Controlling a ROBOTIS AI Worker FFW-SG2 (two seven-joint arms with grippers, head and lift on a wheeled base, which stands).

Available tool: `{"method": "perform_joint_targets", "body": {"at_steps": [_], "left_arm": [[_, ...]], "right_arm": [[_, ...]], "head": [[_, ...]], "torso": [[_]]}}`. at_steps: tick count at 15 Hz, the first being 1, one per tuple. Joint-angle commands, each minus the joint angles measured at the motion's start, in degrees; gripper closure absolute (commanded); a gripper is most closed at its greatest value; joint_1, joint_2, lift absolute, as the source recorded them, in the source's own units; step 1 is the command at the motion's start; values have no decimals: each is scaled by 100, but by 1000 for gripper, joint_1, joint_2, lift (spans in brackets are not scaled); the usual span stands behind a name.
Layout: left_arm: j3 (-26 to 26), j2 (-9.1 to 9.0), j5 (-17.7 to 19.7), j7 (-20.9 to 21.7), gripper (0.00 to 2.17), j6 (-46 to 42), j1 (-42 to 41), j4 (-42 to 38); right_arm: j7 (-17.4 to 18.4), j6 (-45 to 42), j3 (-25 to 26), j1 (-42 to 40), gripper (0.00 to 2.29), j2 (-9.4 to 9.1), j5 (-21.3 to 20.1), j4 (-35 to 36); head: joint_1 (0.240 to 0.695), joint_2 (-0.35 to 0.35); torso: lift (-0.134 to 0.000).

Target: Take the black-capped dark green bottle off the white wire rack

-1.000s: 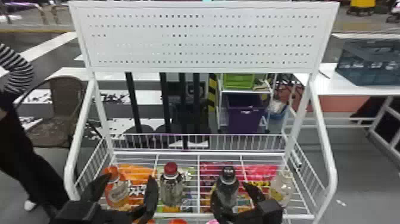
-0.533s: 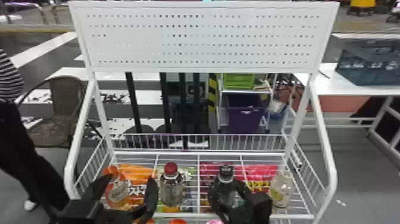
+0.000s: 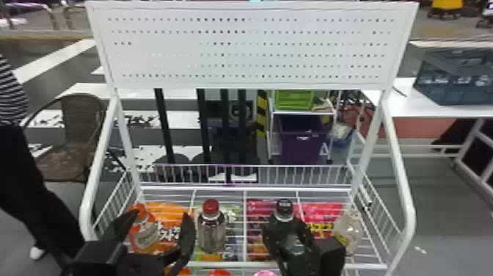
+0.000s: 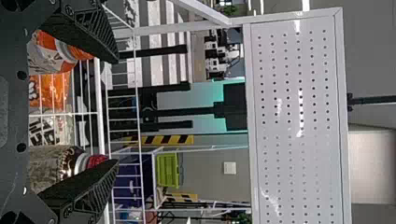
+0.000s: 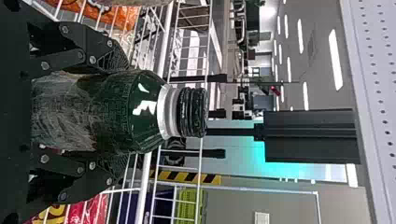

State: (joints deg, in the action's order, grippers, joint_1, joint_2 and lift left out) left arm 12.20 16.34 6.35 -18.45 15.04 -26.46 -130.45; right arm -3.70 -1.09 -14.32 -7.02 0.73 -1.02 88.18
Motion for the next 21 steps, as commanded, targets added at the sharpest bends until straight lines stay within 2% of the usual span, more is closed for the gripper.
{"method": "perform_joint_targets", "body": {"at_steps": [1, 6, 8, 11, 16, 21], "left_arm": [[-7, 1, -2, -1, 137, 3, -9, -7], [1, -8, -2, -1, 137, 3, 0, -7], [1, -16, -2, -1, 137, 3, 9, -7], [1, -25, -2, -1, 137, 3, 0, -24], [-7, -16, -19, -1, 137, -14, -53, -95], [-7, -8, -19, -1, 137, -14, -62, -103]], "right_arm": [[27, 615, 8, -450, 1757, 147, 41, 1043], [54, 1213, 386, -1381, 1747, 552, 41, 2809], [45, 1371, 650, -1715, 1609, 639, 67, 3372], [45, 1600, 1001, -2111, 1609, 806, 234, 4058], [-43, 1371, 1599, -2972, 1609, 815, 559, 4813], [-78, 528, 2223, -3737, 1609, 745, 885, 5147]], "head": [[499, 0], [499, 0], [499, 0], [499, 0], [499, 0], [499, 0]], "torso": [[0], [0], [0], [0], [0], [0]]}}
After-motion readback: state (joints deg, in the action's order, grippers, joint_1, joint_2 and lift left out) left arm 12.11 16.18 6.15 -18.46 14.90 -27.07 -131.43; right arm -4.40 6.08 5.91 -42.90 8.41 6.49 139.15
